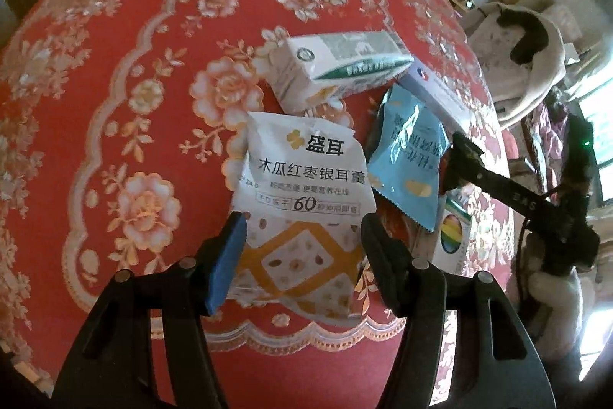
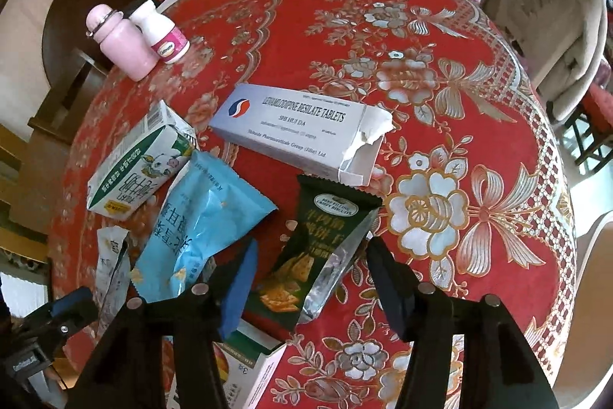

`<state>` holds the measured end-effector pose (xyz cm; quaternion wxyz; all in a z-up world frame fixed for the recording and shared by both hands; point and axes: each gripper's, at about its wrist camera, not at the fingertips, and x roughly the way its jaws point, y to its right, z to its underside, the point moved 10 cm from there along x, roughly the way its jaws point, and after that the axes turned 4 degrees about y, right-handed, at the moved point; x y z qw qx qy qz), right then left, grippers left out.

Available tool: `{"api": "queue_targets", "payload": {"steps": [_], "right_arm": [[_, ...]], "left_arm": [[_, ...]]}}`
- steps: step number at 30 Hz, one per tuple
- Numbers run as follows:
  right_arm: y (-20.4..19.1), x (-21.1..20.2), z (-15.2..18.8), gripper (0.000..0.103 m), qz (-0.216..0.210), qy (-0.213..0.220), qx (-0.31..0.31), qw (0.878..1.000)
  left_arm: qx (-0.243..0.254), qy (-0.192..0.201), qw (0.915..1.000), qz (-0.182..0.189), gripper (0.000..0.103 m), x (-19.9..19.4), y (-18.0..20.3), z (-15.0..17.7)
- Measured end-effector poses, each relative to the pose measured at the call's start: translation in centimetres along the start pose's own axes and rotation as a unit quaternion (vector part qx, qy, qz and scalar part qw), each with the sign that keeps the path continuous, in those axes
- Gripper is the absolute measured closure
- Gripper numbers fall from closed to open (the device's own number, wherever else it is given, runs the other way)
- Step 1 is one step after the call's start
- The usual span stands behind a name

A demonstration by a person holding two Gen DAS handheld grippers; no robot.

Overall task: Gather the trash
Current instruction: 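Grasp the white snack bag with the left tool while the right tool grasps the dark green biscuit packet, then carry the white snack bag and green biscuit packet with both tools over the bin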

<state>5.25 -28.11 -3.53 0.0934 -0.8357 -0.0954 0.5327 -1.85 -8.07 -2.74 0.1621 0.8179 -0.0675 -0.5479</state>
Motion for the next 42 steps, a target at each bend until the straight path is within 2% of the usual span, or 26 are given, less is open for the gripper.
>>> {"api": "queue_targets", "payload": {"steps": [5, 7, 9, 12, 16, 17, 18, 19, 21, 22, 24, 26, 28, 29, 35, 42], "right_arm": [[-0.3, -0.1, 0.2, 0.046, -0.002, 0.001, -0.003, 1.0], [-0.7, 0.0, 0.4, 0.043, -0.012, -0.002, -0.001, 1.0], [-0.9, -0.1, 0.4, 0.035, -0.02, 0.001, 0.006, 1.0], [-1.1, 0.0, 0.3, 0.035, -0.014, 0.007, 0.002, 1.0], [-1.3, 0.3, 0.1, 0.035, -0.005, 0.015, -0.006, 1.0], [-1.3, 0.3, 0.0, 0.039, 0.003, 0.019, -0.01, 1.0], [-1.2, 0.3, 0.0, 0.051, 0.011, 0.021, -0.015, 1.0], [-1.1, 0.3, 0.0, 0.057, 0.015, 0.023, -0.02, 0.999], [-0.9, 0.2, 0.0, 0.076, 0.001, 0.023, -0.017, 1.0], [-0.8, 0.2, 0.1, 0.08, -0.01, 0.021, -0.009, 1.0], [-0.5, -0.3, 0.3, 0.083, -0.025, 0.022, 0.002, 0.999], [-0.4, -1.1, 0.3, 0.084, -0.032, 0.03, 0.003, 0.999], [-0.4, -2.0, 0.4, 0.085, -0.038, 0.036, 0.002, 0.999], [-0.4, -2.5, 0.4, 0.085, -0.041, 0.039, 0.001, 0.998], [0.0, -5.7, 0.1, 0.085, -0.052, 0.062, 0.001, 0.997], [1.7, -8.4, 0.3, 0.085, -0.055, 0.08, 0.008, 0.995]], "left_arm": [[0.03, 0.004, 0.9995, -0.006, 0.039, 0.5, 0.8, -0.1], [0.041, -0.002, 0.9991, -0.002, 0.039, 0.5, 1.1, 0.0], [0.057, -0.007, 0.9983, 0.007, 0.039, 0.5, 1.3, 0.2], [0.077, -0.011, 0.9969, 0.013, 0.039, 0.4, 1.3, 0.6], [0.065, -0.006, 0.9979, 0.0, 0.039, 0.5, 0.0, 0.3], [0.06, -0.005, 0.9982, 0.001, 0.039, 0.4, -0.2, 0.3], [0.057, -0.005, 0.9984, -0.001, 0.039, 0.4, -0.3, 0.2], [0.058, -0.005, 0.9983, -0.003, 0.039, 0.6, -0.3, 0.3], [0.07, -0.005, 0.9974, -0.016, 0.039, 0.8, -0.1, 0.3], [0.081, -0.001, 0.9964, -0.024, 0.04, 0.9, 0.1, 0.3], [0.092, 0.004, 0.9951, -0.036, 0.046, 1.0, 0.1, 0.4], [0.096, 0.023, 0.995, -0.016, 0.073, 0.4, 0.7, 0.3], [0.102, 0.027, 0.9942, -0.019, 0.085, 0.0, 1.1, 0.1], [0.104, 0.029, 0.994, -0.02, 0.088, -0.2, 1.3, -0.1], [0.087, 0.038, 0.9955, 0.009, 0.098, -1.8, 3.1, -1.0], [0.112, 0.061, 0.9916, 0.024, 0.099, -3.9, 7.2, -1.4]]}}
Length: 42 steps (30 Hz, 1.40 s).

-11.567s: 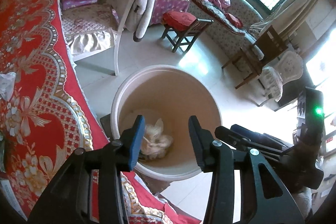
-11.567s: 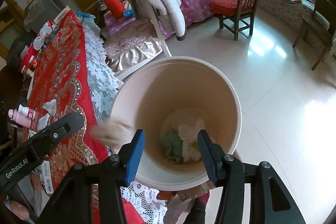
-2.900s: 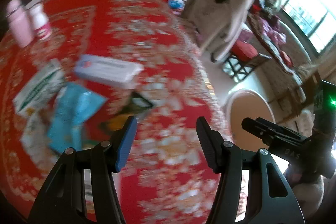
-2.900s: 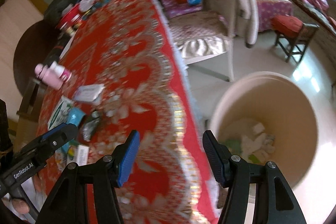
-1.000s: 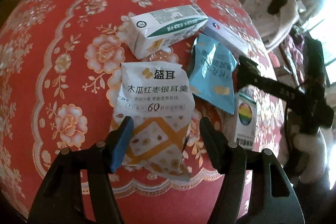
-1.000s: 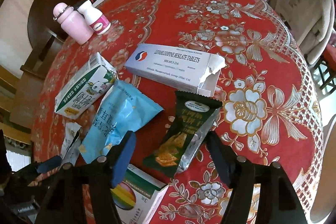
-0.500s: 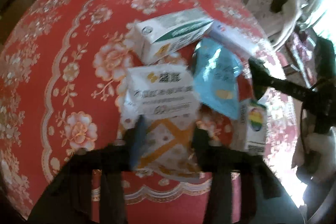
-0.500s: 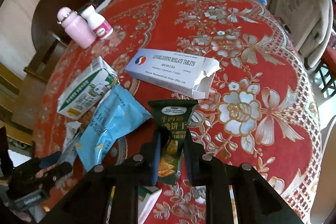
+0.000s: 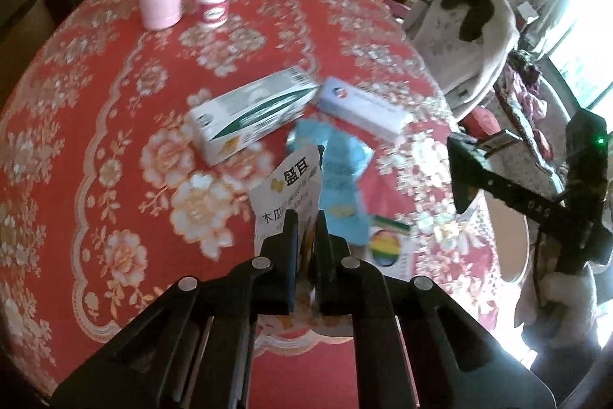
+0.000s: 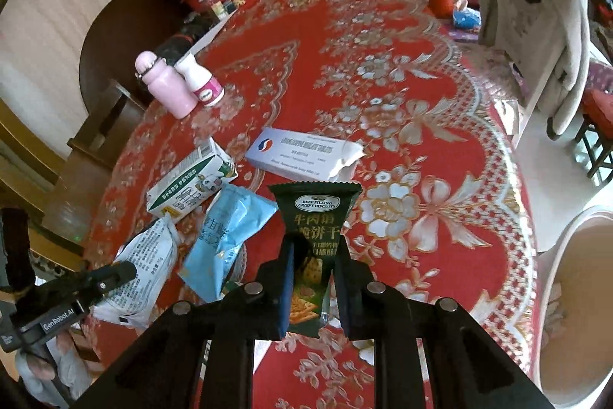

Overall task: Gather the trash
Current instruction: 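Carry the white snack bag and green biscuit packet with both tools over the bin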

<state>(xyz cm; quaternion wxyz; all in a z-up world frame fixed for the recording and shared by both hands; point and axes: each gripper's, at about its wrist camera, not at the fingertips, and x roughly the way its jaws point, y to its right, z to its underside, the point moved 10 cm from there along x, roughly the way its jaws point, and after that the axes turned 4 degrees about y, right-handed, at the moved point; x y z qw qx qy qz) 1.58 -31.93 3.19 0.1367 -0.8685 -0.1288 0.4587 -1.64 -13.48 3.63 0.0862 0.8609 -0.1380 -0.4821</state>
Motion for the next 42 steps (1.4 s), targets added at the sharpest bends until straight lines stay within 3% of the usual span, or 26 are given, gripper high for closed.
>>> {"api": "queue_targets", "payload": {"steps": [17, 42], "right_arm": [[7.5, -6.7, 0.4, 0.085, 0.039, 0.037, 0.042, 0.998], [23.9, -17.4, 6.6, 0.085, 0.143, 0.07, 0.169, 0.973]], "left_arm": [[0.077, 0.012, 0.9954, 0.057, 0.099, 0.5, 11.7, -2.0], [0.199, -0.046, 0.9662, 0.158, 0.099, 6.9, 33.7, 1.8]]}}
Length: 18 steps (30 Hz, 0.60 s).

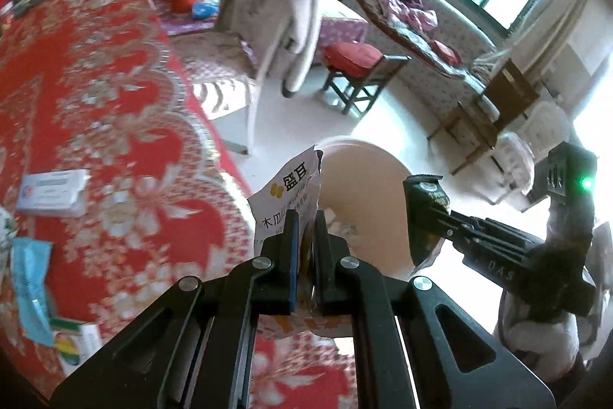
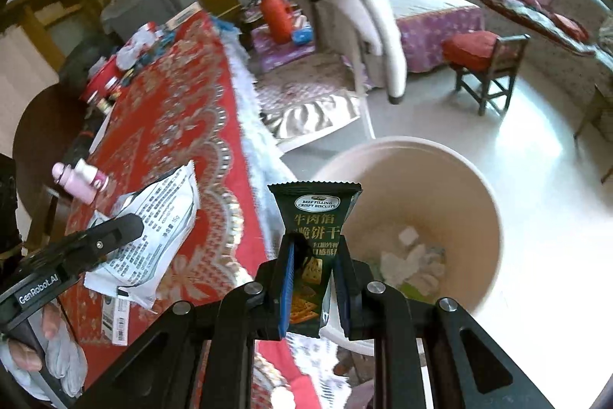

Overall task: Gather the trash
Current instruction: 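Carry the white snack bag and green biscuit packet with both tools over the bin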

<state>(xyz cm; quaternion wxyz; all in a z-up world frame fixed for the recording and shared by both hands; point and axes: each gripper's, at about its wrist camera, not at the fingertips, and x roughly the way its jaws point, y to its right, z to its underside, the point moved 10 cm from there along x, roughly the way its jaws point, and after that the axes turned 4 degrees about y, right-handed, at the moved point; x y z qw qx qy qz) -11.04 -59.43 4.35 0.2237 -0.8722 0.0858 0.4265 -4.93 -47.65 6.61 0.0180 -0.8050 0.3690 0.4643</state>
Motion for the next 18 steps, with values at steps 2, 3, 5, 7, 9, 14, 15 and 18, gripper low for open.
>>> {"api": "queue_targets", "payload": {"steps": [2, 3, 5, 7, 9, 14, 15, 18], "right_arm": [[1.0, -0.2, 0.0, 0.085, 0.005, 0.0, 0.006, 1.0], [1.7, -0.4, 0.1, 0.085, 0.007, 0.0, 0.01, 1.0], [2.6, -0.5, 0.2, 0.085, 0.012, -0.001, 0.014, 1.0], [3.5, -0.5, 0.4, 0.085, 0.016, -0.002, 0.018, 1.0], [4.4, -0.6, 0.6, 0.085, 0.02, -0.004, 0.021, 1.0], [6.0, -0.6, 0.8, 0.085, 0.027, -0.008, 0.023, 0.999], [6.2, -0.5, 0.8, 0.085, 0.028, -0.009, 0.023, 0.999], [6.9, -0.4, 0.8, 0.085, 0.029, -0.012, 0.024, 0.999]], "left_arm": [[0.003, -0.006, 1.0, 0.005, 0.099, 0.8, 0.9, 0.0], [0.005, -0.008, 0.9999, 0.007, 0.099, 1.3, 1.5, 0.0], [0.007, -0.013, 0.9998, 0.012, 0.099, 2.2, 2.4, 0.0], [0.008, -0.018, 0.9997, 0.017, 0.099, 3.2, 3.3, 0.0], [0.008, -0.023, 0.9995, 0.021, 0.099, 4.1, 4.1, 0.0], [0.01, -0.032, 0.9992, 0.023, 0.099, 6.1, 5.6, 0.1], [0.01, -0.034, 0.9991, 0.023, 0.099, 6.5, 5.8, 0.2], [0.013, -0.036, 0.999, 0.021, 0.099, 7.3, 6.2, 0.1]]}}
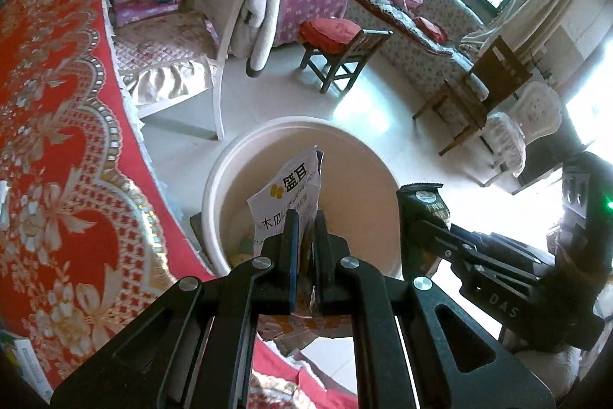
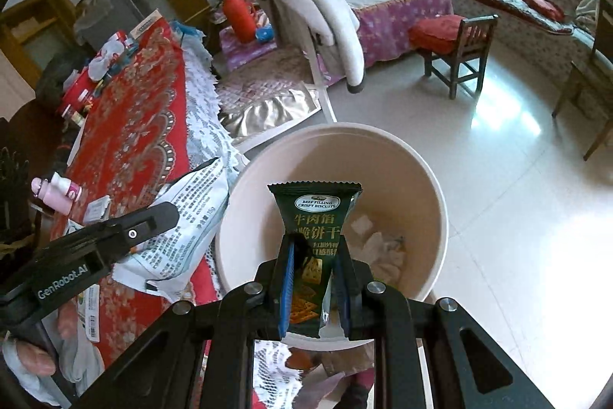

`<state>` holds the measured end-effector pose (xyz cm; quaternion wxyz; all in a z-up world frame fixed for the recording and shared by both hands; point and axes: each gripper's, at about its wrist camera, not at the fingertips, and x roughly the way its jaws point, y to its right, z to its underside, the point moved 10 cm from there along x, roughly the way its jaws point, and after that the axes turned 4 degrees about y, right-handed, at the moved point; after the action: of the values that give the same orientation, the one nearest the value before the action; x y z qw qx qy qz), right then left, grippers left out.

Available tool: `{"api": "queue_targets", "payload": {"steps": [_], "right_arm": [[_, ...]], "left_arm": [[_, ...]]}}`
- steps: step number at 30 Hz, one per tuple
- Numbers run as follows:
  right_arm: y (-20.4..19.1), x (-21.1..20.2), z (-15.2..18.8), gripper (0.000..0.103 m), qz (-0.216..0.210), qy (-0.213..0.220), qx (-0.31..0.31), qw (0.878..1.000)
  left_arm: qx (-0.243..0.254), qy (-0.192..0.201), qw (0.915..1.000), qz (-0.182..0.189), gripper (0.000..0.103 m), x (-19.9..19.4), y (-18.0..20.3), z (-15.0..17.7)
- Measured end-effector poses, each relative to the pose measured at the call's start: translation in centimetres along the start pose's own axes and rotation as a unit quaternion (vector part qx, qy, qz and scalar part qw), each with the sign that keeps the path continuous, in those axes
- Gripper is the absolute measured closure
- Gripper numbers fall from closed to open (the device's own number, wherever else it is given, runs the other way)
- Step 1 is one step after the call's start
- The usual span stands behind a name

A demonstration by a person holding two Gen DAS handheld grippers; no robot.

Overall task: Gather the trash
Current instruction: 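Carry the white snack bag and green biscuit packet with both tools over the bin, then open both tools to drop the bag and packet into the bin, then move both tools back over the table toward the boxes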

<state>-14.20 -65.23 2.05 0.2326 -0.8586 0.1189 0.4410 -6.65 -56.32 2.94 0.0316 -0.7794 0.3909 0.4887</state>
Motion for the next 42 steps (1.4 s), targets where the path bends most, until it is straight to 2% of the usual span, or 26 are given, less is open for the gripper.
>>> {"api": "queue_targets", "payload": {"steps": [13, 25, 26, 27, 28, 30, 31, 32, 42], "right_arm": [[1.4, 1.3, -0.3, 0.085, -0.004, -0.012, 0.008, 1.0], [1.3, 2.5, -0.1, 0.084, 0.0, -0.023, 0.014, 1.0], [1.3, 2.6, -0.1, 0.079, 0.002, -0.023, 0.015, 1.0], [1.4, 2.7, -0.1, 0.066, 0.003, -0.023, 0.016, 1.0], [1.5, 2.7, -0.1, 0.061, 0.002, -0.021, 0.02, 1.0], [1.5, 2.7, -0.1, 0.06, 0.0, -0.021, 0.023, 1.0], [1.5, 2.7, -0.1, 0.06, 0.001, -0.022, 0.021, 1.0], [1.6, 2.7, -0.1, 0.06, 0.002, -0.023, 0.02, 1.0], [0.6, 2.6, 0.1, 0.06, -0.001, -0.026, 0.014, 1.0]], "left_arm": [[-0.019, -0.008, 0.9998, -0.002, 0.099, 2.6, 0.4, -0.1], [-0.038, -0.001, 0.9992, 0.006, 0.098, 2.6, -0.2, -0.1], [-0.039, 0.0, 0.9992, 0.008, 0.098, 2.6, -0.2, 0.0], [-0.039, 0.001, 0.9992, 0.01, 0.098, 2.5, -0.3, 0.0], [-0.037, 0.004, 0.9993, 0.009, 0.096, 2.4, -0.2, 0.0], [-0.033, 0.007, 0.9994, 0.009, 0.079, 2.3, -0.2, -0.1], [-0.034, 0.008, 0.9993, 0.01, 0.066, 2.2, -0.2, 0.0], [-0.036, 0.008, 0.9993, 0.011, 0.064, 2.1, -0.1, -0.1], [-0.03, 0.025, 0.9991, -0.018, 0.064, -0.2, -1.1, -0.2]]}}
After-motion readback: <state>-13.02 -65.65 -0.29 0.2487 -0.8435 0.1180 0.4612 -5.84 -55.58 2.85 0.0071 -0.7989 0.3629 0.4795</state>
